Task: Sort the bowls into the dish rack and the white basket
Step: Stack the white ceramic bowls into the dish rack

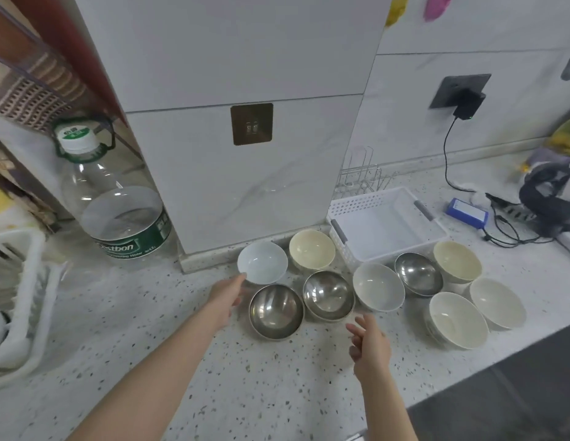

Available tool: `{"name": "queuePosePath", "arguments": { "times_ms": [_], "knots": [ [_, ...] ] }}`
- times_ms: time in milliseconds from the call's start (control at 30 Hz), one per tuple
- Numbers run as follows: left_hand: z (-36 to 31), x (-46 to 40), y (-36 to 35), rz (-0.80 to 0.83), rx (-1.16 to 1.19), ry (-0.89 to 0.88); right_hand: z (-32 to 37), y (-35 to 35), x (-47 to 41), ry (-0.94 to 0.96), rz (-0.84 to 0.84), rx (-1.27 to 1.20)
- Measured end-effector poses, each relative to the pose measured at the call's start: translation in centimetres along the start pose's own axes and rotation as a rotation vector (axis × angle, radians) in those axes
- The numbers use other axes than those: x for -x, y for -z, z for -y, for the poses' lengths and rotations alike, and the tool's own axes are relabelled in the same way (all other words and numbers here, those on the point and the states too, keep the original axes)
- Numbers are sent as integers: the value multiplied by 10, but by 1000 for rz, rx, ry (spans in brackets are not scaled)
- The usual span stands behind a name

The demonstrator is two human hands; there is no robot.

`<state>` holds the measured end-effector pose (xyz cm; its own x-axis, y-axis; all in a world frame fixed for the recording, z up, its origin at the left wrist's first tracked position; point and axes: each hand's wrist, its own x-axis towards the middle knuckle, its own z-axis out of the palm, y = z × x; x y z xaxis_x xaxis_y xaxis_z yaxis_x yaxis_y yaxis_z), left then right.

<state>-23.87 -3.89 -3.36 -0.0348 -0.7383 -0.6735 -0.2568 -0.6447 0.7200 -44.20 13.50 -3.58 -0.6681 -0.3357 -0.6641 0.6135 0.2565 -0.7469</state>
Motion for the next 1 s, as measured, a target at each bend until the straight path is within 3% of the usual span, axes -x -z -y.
{"name": "queuePosePath", "arguments": {
  "times_ms": [367, 667, 1000],
  "knots": [
    [-4, -23, -28, -46, -20, -14, 27, 6, -43, -57, -39, 109],
    [8, -12, -9, -189, -5, -116, 24, 4, -53, -25, -62, 50],
    [22, 15, 39, -193, 63, -199, 18, 5, -28, 113, -322, 27]
  ]
}}
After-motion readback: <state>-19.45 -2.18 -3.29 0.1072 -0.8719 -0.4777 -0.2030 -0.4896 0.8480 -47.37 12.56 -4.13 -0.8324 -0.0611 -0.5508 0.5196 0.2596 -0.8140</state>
